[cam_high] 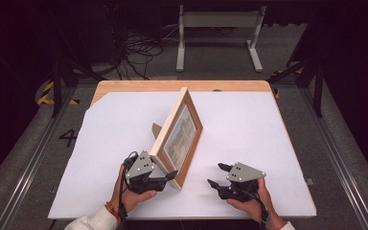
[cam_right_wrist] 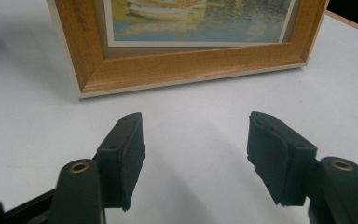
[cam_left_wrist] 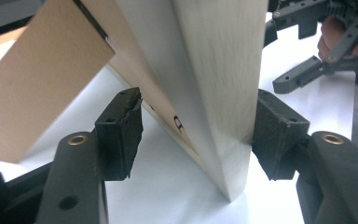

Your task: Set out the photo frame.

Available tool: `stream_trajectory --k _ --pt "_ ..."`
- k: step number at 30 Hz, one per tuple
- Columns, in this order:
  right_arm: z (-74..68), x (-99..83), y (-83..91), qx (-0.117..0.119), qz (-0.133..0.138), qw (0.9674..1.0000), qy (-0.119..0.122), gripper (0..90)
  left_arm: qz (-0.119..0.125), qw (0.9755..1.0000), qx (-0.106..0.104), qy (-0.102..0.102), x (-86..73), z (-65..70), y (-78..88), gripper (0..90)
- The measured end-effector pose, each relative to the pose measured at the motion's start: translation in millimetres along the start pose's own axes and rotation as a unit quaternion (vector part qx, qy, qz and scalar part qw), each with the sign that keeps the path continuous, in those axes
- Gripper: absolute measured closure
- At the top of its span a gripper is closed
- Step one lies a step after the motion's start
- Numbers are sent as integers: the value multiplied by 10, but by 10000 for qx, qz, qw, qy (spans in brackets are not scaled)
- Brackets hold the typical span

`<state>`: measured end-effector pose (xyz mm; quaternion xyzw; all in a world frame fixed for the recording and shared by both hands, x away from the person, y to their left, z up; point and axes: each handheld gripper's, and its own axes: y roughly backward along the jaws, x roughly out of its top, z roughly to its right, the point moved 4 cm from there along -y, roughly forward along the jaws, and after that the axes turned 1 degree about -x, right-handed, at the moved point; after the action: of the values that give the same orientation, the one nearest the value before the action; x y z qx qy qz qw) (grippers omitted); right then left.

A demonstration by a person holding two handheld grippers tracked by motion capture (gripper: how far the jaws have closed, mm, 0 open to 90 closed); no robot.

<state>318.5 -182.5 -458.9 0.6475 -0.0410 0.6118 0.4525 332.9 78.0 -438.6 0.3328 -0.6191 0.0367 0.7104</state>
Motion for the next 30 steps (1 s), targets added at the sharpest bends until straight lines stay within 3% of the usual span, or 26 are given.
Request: stream_trajectory --k 4,8,17,21,24,30 --pt "17 1 6 -40 9 10000 -3 363 80 9995 180 246 -32 31 -61 410" --pt "30 1 10 -66 4 10000 -19 339 117 9990 366 209 -33 65 -81 410" --pt "38 -5 -1 -90 -22 10000 -38 321 227 9979 515 316 -29 117 -132 440" --pt "31 -1 -4 -86 -36 10000 -11 310 418 9967 574 398 21 130 -131 429" --pt "38 -7 -6 -89 -47 9999 -22 305 555 9956 450 611 23 96 -132 487" --pt "45 -7 -1 -101 -41 9999 -44 295 465 9966 207 641 21 26 -110 507"
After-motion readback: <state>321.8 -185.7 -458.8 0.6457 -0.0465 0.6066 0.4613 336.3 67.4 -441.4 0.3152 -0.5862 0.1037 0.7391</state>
